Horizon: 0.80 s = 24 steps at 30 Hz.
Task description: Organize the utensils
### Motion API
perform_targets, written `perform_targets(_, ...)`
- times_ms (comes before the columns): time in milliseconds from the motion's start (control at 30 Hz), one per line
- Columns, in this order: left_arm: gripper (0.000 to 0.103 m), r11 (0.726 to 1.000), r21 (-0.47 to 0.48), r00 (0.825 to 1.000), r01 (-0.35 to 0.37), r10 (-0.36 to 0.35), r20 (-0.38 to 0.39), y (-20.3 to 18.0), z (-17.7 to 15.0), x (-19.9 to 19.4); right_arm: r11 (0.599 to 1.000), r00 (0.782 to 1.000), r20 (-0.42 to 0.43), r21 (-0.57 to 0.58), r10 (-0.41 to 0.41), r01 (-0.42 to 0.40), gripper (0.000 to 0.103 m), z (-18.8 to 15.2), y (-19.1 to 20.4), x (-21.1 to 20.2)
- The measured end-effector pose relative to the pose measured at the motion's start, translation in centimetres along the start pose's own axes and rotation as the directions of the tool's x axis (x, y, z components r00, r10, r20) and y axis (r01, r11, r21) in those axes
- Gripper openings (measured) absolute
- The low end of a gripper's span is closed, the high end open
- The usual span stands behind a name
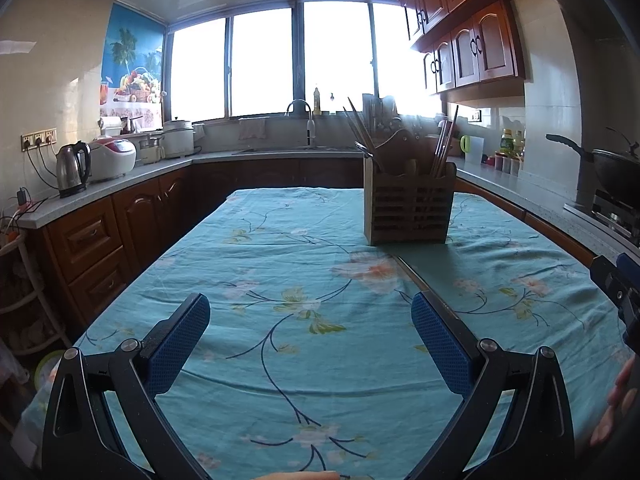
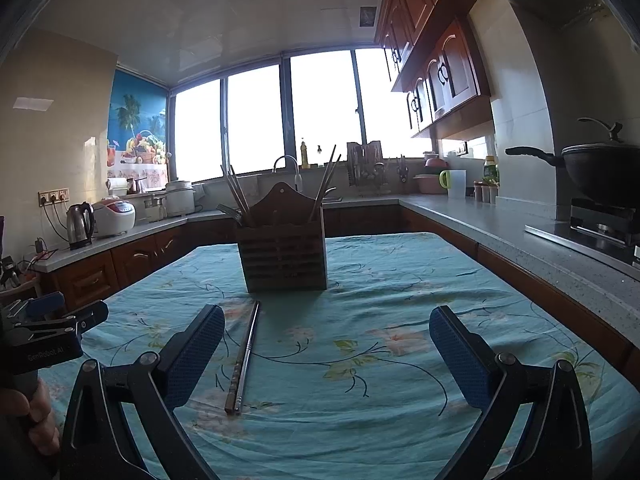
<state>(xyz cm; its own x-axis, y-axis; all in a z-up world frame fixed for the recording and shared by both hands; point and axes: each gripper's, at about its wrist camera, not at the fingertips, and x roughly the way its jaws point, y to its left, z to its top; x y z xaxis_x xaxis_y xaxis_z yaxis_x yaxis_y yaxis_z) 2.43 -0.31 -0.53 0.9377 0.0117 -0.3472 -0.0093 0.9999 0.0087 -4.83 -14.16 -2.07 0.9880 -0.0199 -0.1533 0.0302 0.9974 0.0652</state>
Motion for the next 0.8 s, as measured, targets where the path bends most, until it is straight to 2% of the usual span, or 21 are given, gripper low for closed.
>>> perform_targets(800,0.103,1.0,0.02,1.0,-0.003,0.002,0.021,-0.28,0.03,-0.67,1.0,1.0,0.013,0.006,0.006,-0.006,0.103,0.23,0.03,-0.17)
